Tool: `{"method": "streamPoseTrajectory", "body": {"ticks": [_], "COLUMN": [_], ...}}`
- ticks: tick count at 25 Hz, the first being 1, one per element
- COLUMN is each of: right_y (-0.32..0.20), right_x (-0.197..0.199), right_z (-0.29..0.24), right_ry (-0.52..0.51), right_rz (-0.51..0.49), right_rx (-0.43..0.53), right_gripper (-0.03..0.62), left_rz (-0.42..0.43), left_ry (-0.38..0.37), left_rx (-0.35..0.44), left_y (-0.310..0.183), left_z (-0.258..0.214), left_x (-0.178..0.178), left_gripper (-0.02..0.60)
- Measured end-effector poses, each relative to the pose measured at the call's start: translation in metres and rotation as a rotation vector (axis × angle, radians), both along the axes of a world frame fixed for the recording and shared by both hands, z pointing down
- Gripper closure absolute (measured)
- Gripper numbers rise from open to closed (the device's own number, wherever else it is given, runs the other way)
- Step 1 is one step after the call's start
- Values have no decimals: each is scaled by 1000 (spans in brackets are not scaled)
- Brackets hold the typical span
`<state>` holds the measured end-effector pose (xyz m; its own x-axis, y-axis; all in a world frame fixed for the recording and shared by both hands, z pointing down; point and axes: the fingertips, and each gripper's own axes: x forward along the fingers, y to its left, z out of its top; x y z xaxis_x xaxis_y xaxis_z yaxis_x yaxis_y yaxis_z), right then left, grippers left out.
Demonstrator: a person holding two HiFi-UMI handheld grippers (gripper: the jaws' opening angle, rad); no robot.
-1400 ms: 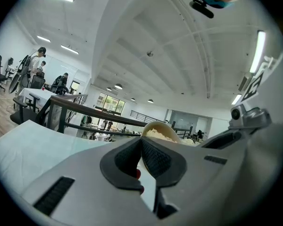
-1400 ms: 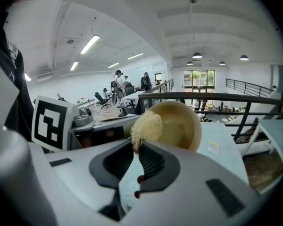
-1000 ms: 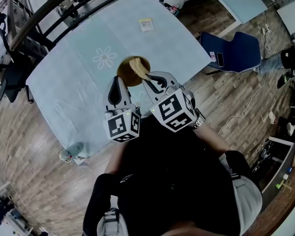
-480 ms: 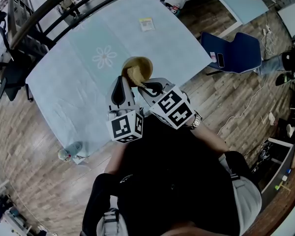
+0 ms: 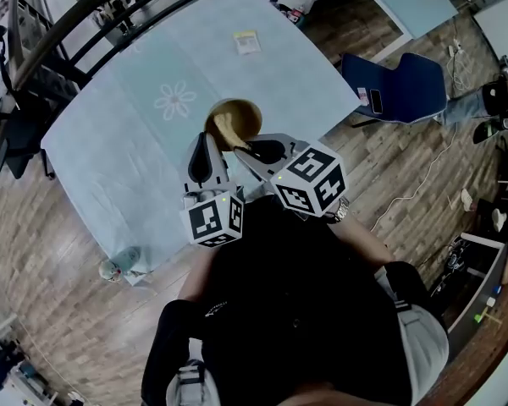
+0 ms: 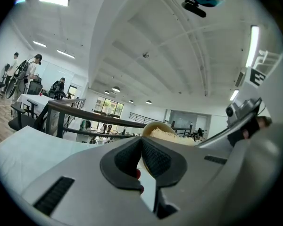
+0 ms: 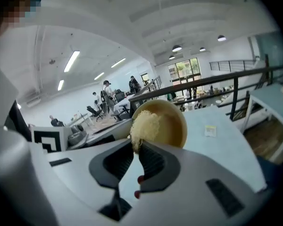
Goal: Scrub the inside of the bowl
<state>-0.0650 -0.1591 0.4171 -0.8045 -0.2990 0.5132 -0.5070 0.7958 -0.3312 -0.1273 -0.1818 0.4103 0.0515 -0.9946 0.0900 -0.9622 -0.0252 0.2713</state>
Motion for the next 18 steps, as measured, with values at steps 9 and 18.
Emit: {"method": "streamPoseTrajectory", "body": {"ticks": [9, 18], "right_y": [-20, -2], "right_x": [19, 16], "right_z": [2, 34], "right_ry": [576, 586], "right_rz": [-119, -174], "right_rx": [553, 434], "right_gripper": [553, 553], "left_rz": [-12, 3], "left_ry": [-20, -19], "left_rx": [-16, -18], "left_y": [1, 1], "left_z": [3, 6], "left_x": [-5, 2], "left_gripper": [565, 565]}}
